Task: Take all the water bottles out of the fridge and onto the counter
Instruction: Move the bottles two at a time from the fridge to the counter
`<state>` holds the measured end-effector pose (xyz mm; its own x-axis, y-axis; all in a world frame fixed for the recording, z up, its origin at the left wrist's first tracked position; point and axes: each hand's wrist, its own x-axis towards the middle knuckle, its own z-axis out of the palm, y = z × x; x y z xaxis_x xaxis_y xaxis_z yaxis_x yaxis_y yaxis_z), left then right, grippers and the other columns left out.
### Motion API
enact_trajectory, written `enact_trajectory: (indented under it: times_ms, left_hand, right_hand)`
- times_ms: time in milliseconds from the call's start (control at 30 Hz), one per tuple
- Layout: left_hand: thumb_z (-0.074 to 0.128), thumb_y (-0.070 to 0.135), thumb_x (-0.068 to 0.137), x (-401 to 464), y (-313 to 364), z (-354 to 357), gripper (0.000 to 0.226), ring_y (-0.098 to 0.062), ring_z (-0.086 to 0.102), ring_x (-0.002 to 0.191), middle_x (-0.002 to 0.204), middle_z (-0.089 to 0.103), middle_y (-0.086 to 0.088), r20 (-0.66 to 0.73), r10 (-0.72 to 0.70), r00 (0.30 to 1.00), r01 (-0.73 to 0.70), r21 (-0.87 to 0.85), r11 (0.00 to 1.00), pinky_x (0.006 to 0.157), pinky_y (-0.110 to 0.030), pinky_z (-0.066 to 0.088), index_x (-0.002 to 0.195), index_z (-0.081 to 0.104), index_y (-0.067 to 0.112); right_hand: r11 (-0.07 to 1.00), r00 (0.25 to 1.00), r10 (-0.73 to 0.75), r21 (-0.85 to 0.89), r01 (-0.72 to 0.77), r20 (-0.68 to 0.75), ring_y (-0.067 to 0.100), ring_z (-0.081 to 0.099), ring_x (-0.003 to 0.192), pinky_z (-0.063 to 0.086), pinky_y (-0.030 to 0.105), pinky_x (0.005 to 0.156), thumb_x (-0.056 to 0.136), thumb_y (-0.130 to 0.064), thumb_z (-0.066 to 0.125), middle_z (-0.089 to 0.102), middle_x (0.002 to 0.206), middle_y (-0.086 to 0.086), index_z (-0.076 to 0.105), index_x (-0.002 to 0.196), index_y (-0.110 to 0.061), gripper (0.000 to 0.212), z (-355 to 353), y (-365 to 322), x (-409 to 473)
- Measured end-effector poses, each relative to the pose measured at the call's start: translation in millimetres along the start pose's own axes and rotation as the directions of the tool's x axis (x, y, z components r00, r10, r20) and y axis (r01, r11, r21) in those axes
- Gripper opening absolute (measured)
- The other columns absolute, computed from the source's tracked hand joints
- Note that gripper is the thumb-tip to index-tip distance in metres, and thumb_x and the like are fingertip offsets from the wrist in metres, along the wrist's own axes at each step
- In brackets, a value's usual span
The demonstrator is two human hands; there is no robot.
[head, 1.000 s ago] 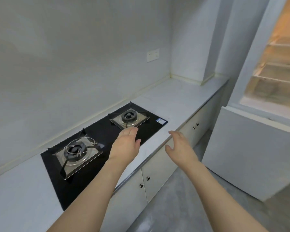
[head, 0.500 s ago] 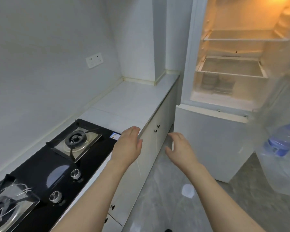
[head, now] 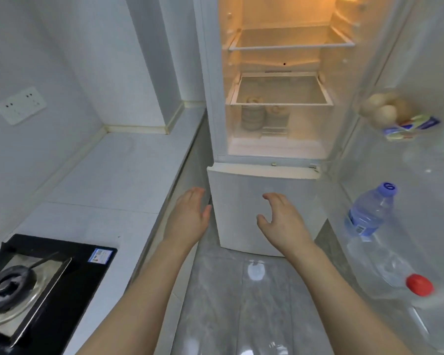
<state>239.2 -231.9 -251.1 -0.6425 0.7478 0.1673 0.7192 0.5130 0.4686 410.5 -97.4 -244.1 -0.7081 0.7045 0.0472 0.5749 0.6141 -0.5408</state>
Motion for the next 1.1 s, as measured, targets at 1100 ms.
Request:
enact_trajectory:
  times_ms: [1100]
  left_hand:
    - [0.064, 0.042, 0.086, 58, 290, 162, 0.053, -0.014, 0.051, 0.123, 0.137, 0.054, 0.008, 0.453, 0.272, 0.849, -0.036, -0.463, 0.885, 0.101, -0.036, 0.045, 0.135, 0.049, 0.028]
  right_hand:
    - [0.841, 0.737, 0.539, -0.317, -0.439, 0.408, 0.025, 0.054, 0.099, 0.04, 0.027, 0.077, 0.091, -0.018, 0.049, 0.058, 0.119, 0.009, 0.049, 0.121, -0.01, 0.031, -120, 165, -59]
